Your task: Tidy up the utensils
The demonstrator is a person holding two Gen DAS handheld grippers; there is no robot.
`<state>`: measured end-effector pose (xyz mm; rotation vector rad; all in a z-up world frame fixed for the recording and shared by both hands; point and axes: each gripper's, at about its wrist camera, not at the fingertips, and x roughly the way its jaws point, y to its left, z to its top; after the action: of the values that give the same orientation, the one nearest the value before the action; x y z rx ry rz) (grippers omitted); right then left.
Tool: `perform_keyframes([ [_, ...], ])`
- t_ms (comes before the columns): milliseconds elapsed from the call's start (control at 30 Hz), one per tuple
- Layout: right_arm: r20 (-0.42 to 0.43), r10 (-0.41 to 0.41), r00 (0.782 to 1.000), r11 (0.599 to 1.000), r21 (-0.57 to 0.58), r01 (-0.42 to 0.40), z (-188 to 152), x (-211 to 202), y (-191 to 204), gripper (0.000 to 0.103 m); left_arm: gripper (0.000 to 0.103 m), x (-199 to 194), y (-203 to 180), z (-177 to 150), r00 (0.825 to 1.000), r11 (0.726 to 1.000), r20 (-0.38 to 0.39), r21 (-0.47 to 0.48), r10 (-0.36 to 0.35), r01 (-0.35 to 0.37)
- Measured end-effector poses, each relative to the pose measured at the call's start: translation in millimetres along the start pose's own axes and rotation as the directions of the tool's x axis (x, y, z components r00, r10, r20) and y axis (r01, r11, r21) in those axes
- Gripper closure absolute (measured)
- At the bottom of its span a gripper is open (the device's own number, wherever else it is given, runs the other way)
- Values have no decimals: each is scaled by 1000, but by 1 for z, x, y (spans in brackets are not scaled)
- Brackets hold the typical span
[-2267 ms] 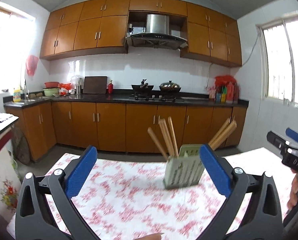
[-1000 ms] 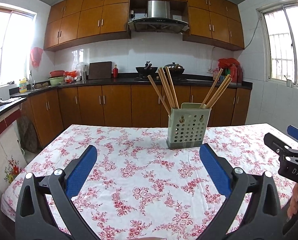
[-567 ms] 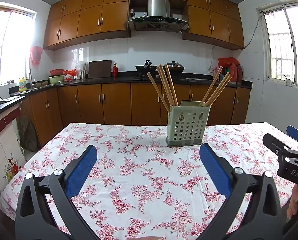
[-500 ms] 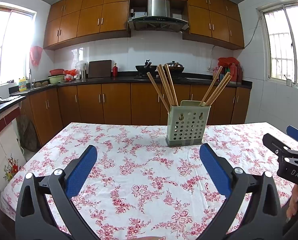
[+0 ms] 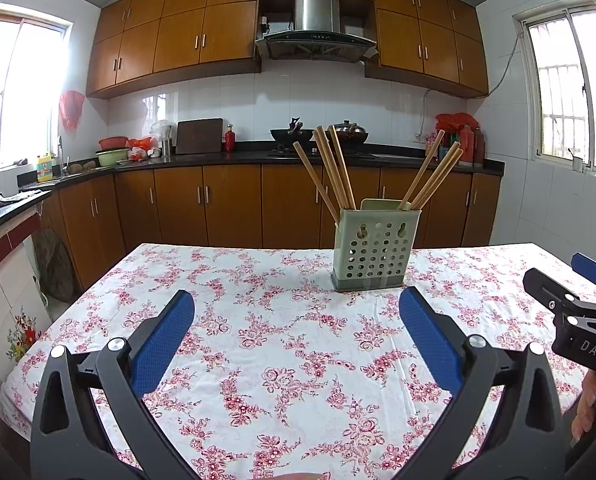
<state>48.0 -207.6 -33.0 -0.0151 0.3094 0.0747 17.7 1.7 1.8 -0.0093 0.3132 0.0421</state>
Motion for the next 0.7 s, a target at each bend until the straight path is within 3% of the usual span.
perform_keyframes([
  [700, -6, 3, 1000, 1000, 3, -3, -2, 1, -1, 4, 2, 1, 0, -2, 1000, 1000, -3, 0, -3, 3],
])
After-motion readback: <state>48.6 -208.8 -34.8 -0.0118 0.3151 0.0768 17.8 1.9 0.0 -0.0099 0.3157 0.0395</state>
